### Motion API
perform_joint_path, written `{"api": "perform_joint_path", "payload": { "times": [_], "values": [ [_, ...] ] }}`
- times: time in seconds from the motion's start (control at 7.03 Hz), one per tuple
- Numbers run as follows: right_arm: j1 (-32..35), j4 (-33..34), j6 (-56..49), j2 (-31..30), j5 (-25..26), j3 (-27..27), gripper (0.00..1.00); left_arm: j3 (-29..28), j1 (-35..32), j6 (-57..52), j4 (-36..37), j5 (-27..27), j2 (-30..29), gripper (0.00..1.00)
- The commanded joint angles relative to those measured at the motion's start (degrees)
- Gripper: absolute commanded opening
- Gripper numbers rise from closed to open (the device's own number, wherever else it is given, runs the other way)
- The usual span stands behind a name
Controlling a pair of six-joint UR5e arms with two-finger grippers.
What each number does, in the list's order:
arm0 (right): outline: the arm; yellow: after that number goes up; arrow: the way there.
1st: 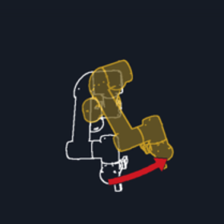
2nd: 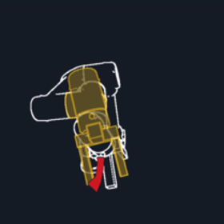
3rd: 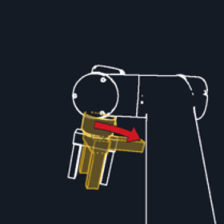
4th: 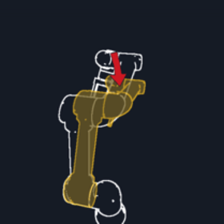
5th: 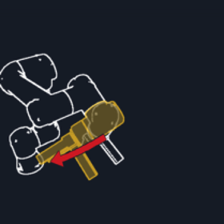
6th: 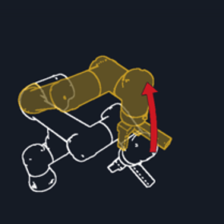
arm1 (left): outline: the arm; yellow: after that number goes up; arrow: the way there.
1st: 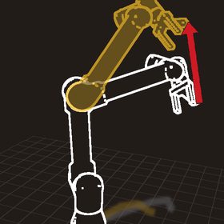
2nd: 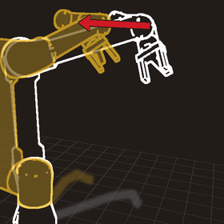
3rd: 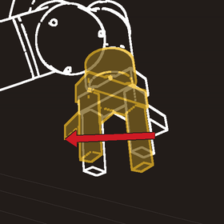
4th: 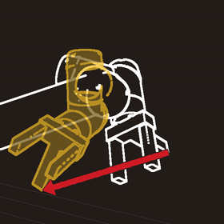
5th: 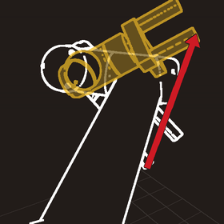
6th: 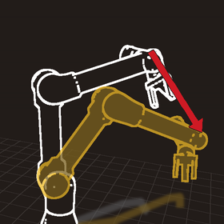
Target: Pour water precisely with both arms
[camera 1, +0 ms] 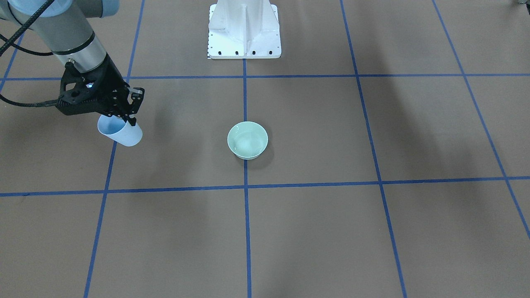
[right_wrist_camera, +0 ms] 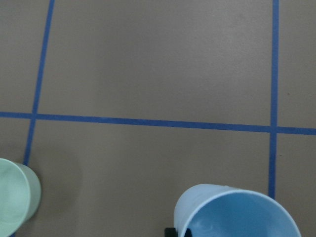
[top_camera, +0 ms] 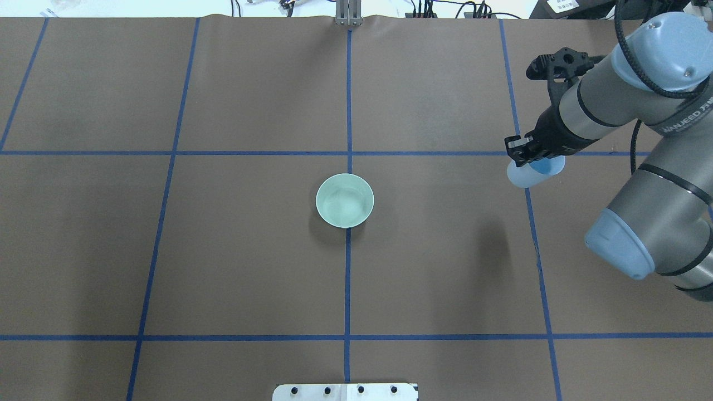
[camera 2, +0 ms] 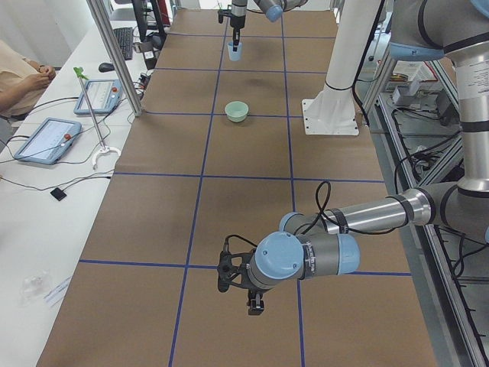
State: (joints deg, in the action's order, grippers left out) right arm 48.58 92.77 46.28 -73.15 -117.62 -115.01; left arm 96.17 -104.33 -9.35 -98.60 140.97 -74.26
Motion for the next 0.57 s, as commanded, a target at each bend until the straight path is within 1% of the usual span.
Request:
{"api": "perform_joint_path", "payload": {
  "times": [0.0,0.14,0.43],
  "values": [
    [1.07,0.13,-8.1,-5.76,-0.15,0.75,0.0,0.07,0.01,-0.31,-0.01,0.0,0.08,1.0],
    [1.68,-0.13,-9.26,-7.61,-0.15,0.92,0.0,0.07,0.01,-0.4,-0.1,0.0,-0.01,1.0],
    [3.27,-0.49,-10.41,-9.37,-0.07,2.15,0.0,0.69,0.01,-0.49,-0.01,0.0,0.25,1.0]
  ]
}}
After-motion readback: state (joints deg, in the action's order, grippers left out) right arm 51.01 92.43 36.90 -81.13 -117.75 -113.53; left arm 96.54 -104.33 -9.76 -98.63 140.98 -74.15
